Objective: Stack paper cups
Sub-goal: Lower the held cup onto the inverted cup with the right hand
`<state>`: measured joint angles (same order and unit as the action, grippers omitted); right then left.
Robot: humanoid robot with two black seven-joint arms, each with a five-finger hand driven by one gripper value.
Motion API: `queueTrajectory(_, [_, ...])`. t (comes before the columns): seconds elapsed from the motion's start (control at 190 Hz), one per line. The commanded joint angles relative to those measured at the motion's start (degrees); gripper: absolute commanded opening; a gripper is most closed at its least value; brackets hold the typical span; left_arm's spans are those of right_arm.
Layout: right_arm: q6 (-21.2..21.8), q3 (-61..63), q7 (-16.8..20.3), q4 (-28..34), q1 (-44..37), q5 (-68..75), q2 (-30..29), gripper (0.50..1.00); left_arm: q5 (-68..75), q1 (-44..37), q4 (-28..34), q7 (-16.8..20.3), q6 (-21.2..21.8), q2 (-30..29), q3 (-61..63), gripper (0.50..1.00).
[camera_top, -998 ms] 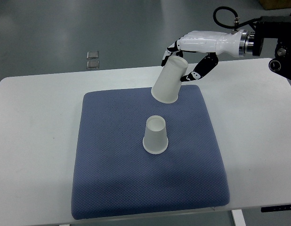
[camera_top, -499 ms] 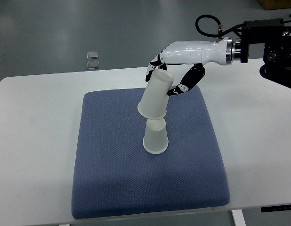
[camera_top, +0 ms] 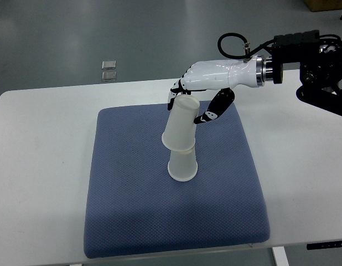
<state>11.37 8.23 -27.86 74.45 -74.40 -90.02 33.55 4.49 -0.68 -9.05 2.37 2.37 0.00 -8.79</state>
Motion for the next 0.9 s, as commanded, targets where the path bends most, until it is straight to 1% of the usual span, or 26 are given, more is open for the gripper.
queueTrajectory(0.0, [-0.39,-0.14,-0.09,0.0,0.31,-1.83,-0.5,0.5,-0.01,-0.03,0.0,0.0,0.0,0.0,0.0,1.0])
queueTrajectory(0.452, [-0.65,-0.76,-0.71,0.79,0.48,-4.2,0.2,0.5,-0.01,0.06,0.08,0.0,0.0,0.0,0.0,1.0])
queueTrajectory(0.783, [-2.5,-2.08,-0.79,1.14,1.27,-5.87,0.47,0.5,-0.01,-0.03,0.0,0.0,0.0,0.0,0.0,1.0])
queueTrajectory(0.835, [-3.02,-2.34,-0.79,1.05,1.54,-6.05,0.47,0.521,-0.01,-0.03,0.0,0.0,0.0,0.0,0.0,1.0])
queueTrajectory(0.861, [-3.55,-2.43,-0.79,1.05,1.71,-6.13,0.38,0.549,-0.01,-0.03,0.0,0.0,0.0,0.0,0.0,1.0])
queueTrajectory(0.872, [-3.55,-2.43,-0.79,1.05,1.71,-6.13,0.38,0.549,-0.01,-0.03,0.0,0.0,0.0,0.0,0.0,1.0])
queueTrajectory(0.877, [-3.64,-2.43,-0.79,1.05,1.71,-6.05,0.38,0.56,-0.01,-0.03,0.0,0.0,0.0,0.0,0.0,1.0])
queueTrajectory(0.893, [-3.81,-2.43,-0.79,1.05,1.71,-6.05,0.38,0.568,-0.01,0.06,0.0,0.0,0.0,0.0,0.0,1.0])
